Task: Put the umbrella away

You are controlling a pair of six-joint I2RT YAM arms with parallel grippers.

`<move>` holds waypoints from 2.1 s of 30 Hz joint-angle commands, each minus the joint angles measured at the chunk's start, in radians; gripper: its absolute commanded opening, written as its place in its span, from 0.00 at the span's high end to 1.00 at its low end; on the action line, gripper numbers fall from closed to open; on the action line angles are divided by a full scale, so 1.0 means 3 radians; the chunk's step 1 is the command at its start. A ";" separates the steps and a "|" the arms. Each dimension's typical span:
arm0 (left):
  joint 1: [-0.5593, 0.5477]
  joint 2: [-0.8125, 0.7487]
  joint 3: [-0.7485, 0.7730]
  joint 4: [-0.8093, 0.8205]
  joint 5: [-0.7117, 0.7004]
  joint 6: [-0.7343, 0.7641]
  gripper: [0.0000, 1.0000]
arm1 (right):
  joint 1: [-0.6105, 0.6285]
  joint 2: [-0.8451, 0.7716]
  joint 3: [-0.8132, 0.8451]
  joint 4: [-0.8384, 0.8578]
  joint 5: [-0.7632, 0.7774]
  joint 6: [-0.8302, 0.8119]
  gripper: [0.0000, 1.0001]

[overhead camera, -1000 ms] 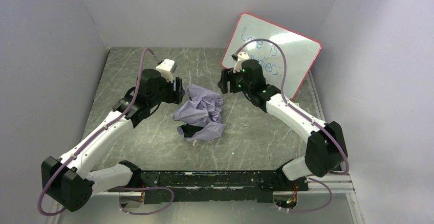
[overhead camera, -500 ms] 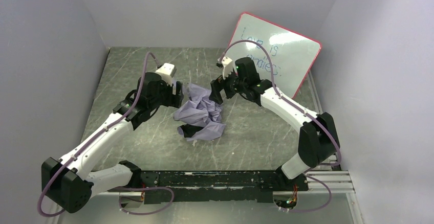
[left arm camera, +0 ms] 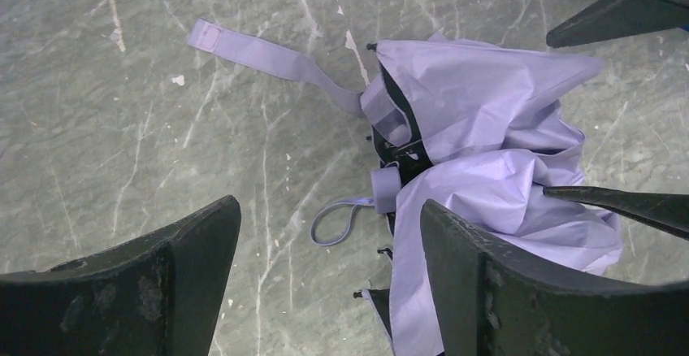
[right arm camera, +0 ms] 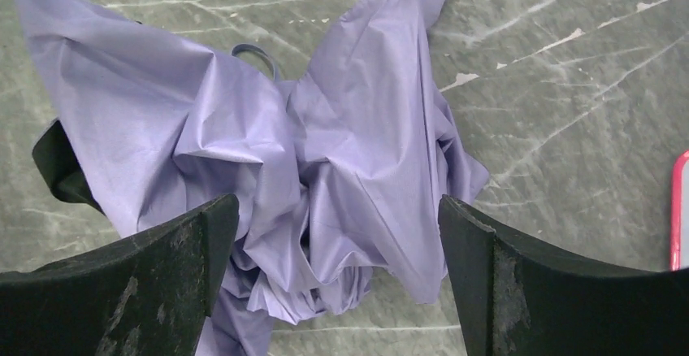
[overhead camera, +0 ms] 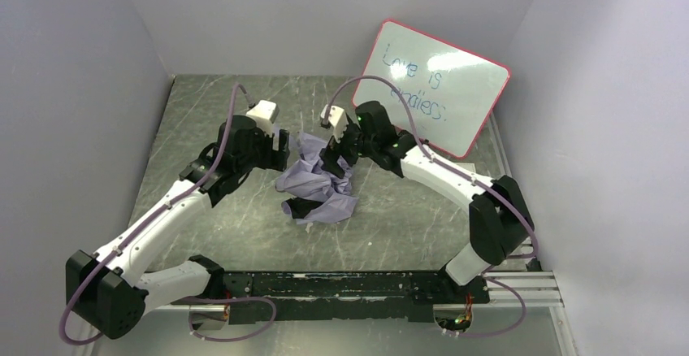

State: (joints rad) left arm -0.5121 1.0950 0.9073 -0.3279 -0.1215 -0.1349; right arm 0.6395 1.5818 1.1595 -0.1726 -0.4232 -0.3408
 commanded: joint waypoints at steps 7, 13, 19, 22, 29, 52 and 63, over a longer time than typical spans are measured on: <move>0.0020 -0.0213 0.0360 -0.0031 -0.0616 -0.0339 0.09 | 0.0027 -0.0599 -0.0306 0.1124 0.1287 0.0991 0.04; 0.0019 -0.0346 0.0683 0.0035 -0.1154 -0.1122 0.04 | 0.0030 -0.1063 -0.0643 0.1622 0.1777 0.2048 0.00; 0.0018 -0.0562 0.0615 0.0336 -0.1180 -0.1790 0.04 | 0.0051 -0.1177 -0.0839 0.1600 0.2182 0.3276 0.00; 0.0020 -0.0735 0.0402 0.0802 -0.0969 -0.2218 0.03 | 0.0219 -0.1169 -0.0960 0.1557 0.2617 0.4063 0.00; 0.0015 -0.0750 0.0184 0.1771 -0.0488 -0.2668 0.03 | 0.0969 -0.0755 -0.0869 0.2129 0.3351 0.4660 0.00; -0.0013 -0.0673 0.0094 0.2320 -0.0215 -0.2062 0.03 | 0.1539 0.0545 0.0211 0.2680 0.2665 0.4798 0.00; -0.0016 -0.0733 0.0062 0.2255 -0.0261 -0.1973 0.03 | 0.1414 0.0635 -0.0086 0.3348 0.2264 0.5251 0.00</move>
State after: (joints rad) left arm -0.5125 0.9012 0.9375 0.2932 -0.2054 -0.7555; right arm 1.0615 1.7733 1.1397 0.7322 0.2737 1.2114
